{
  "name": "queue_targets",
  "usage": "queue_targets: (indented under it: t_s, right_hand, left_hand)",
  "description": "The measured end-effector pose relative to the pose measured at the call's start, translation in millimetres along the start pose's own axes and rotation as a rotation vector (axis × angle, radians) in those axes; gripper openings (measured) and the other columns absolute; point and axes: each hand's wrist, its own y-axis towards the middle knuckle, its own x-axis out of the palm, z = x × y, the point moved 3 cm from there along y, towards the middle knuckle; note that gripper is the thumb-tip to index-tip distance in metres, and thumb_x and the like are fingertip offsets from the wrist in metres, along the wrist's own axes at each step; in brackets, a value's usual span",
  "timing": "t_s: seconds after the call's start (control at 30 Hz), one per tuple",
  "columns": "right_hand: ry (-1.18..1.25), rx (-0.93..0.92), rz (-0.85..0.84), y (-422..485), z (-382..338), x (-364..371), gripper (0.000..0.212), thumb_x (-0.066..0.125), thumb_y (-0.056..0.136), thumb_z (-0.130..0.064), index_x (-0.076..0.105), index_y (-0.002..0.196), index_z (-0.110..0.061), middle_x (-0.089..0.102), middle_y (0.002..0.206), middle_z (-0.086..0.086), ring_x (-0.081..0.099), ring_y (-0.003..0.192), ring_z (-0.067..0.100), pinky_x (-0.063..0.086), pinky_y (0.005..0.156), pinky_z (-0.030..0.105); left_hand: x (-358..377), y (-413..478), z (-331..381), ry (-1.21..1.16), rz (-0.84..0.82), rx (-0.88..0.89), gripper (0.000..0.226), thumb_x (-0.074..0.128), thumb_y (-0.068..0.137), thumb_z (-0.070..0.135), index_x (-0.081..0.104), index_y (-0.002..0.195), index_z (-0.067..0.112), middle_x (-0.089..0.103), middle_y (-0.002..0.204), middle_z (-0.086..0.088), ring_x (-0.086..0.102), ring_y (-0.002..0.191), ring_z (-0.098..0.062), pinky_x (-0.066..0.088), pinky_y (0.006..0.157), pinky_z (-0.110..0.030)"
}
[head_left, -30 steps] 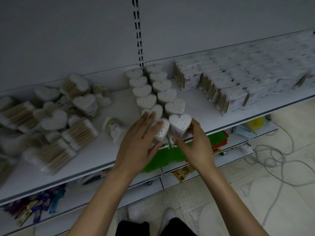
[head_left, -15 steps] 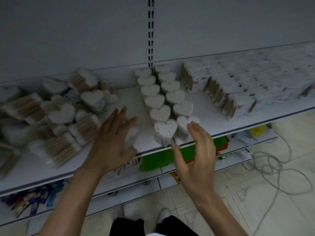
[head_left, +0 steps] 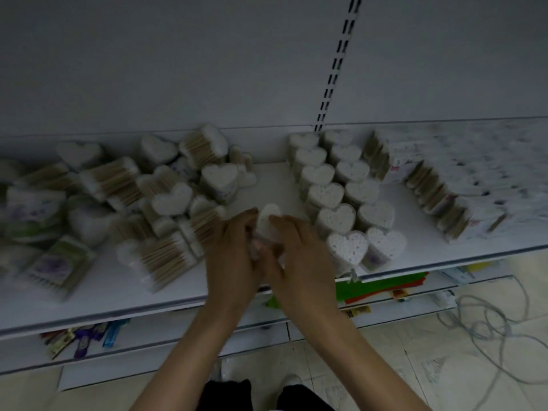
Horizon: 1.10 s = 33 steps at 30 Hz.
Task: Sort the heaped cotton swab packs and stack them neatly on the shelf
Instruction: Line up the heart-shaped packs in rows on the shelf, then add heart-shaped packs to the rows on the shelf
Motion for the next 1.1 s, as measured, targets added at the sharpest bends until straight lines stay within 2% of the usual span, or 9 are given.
queue_targets:
  t_s: [0.1, 0.2, 0.33, 0.43, 0.5, 0.63, 0.73, 0.93, 1.1]
  right_hand:
    - [-0.204, -0.144, 0.017, 20, -1, 0, 0.036, 0.054, 0.084, -0.038, 0.067, 0.105, -0.012, 0.069, 0.106, 0.01, 0.065, 0.091, 0.028, 0.055, 0.076, 0.037]
    - [-0.388, -0.331, 0.007, 35, 8, -6, 0.03, 0.067, 0.071, -0.034, 0.072, 0.093, -0.014, 0.072, 0.096, 0.005, 0.067, 0.092, 0.025, 0.049, 0.08, 0.032]
    - [-0.547, -0.511, -0.082, 70, 11, -15, 0.027, 0.061, 0.067, -0.029, 0.069, 0.084, -0.01, 0.068, 0.074, 0.006, 0.064, 0.071, 0.027, 0.029, 0.074, 0.036]
    - [-0.714, -0.472, -0.378, 104, 5, -14, 0.037, 0.062, 0.08, -0.028, 0.059, 0.112, -0.011, 0.065, 0.097, 0.008, 0.06, 0.091, 0.029, 0.026, 0.086, 0.037]
    - [-0.733, -0.405, -0.458, 131, 6, -16, 0.048, 0.06, 0.086, -0.035, 0.047, 0.128, -0.016, 0.059, 0.118, 0.005, 0.053, 0.109, 0.025, 0.026, 0.094, 0.034]
    - [-0.678, -0.4, -0.372, 183, 1, -18, 0.052, 0.065, 0.083, -0.036, 0.045, 0.125, -0.014, 0.057, 0.12, 0.007, 0.051, 0.11, 0.025, 0.032, 0.095, 0.034]
    - [-0.672, -0.346, -0.441, 210, 3, -11, 0.052, 0.069, 0.081, -0.032, 0.045, 0.124, -0.013, 0.055, 0.122, 0.008, 0.051, 0.111, 0.026, 0.033, 0.096, 0.035]
    - [-0.992, -0.48, -0.436, 221, 13, 10, 0.044, 0.062, 0.087, -0.033, 0.053, 0.127, -0.017, 0.051, 0.128, 0.007, 0.045, 0.121, 0.025, 0.028, 0.102, 0.035]
    - [-1.014, -0.458, -0.475, 212, 12, 2, 0.044, 0.051, 0.093, -0.043, 0.054, 0.125, -0.014, 0.054, 0.123, 0.009, 0.05, 0.113, 0.026, 0.027, 0.1, 0.035]
  left_hand:
    - [14, -12, -7, -0.116, 0.008, -0.151, 0.052, 0.054, 0.086, 0.041, 0.051, 0.127, 0.009, 0.056, 0.114, -0.002, 0.057, 0.099, -0.018, 0.041, 0.079, -0.025]
    - [16, -11, -17, -0.107, -0.027, -0.037, 0.055, 0.073, 0.082, 0.027, 0.049, 0.128, 0.006, 0.051, 0.115, 0.001, 0.048, 0.102, -0.005, 0.039, 0.083, -0.016]
    - [16, -3, -22, 0.063, -0.047, 0.127, 0.049, 0.054, 0.088, 0.042, 0.045, 0.129, 0.015, 0.059, 0.118, -0.007, 0.049, 0.105, -0.013, 0.035, 0.089, -0.015]
    - [24, -8, -23, 0.174, -0.077, 0.169, 0.053, 0.05, 0.09, 0.042, 0.042, 0.133, 0.013, 0.058, 0.124, -0.012, 0.048, 0.11, -0.023, 0.039, 0.095, -0.027]
    - [27, -10, -24, 0.233, -0.073, 0.195, 0.053, 0.049, 0.09, 0.041, 0.047, 0.132, 0.008, 0.058, 0.123, -0.012, 0.048, 0.109, -0.024, 0.044, 0.094, -0.032]
    - [27, -9, -26, 0.265, -0.062, 0.211, 0.046, 0.049, 0.09, 0.038, 0.06, 0.119, 0.005, 0.061, 0.118, -0.012, 0.051, 0.106, -0.025, 0.046, 0.091, -0.034]
    - [28, -8, -26, 0.276, -0.046, 0.217, 0.044, 0.05, 0.088, 0.037, 0.064, 0.115, 0.005, 0.063, 0.115, -0.011, 0.05, 0.105, -0.024, 0.042, 0.092, -0.03]
    - [29, -6, -25, 0.292, -0.038, 0.186, 0.044, 0.051, 0.086, 0.039, 0.064, 0.113, 0.007, 0.063, 0.111, -0.009, 0.052, 0.101, -0.021, 0.044, 0.089, -0.028]
    - [30, -5, -24, 0.281, -0.037, 0.195, 0.044, 0.053, 0.085, 0.037, 0.063, 0.114, 0.005, 0.063, 0.109, -0.01, 0.049, 0.1, -0.021, 0.039, 0.088, -0.026]
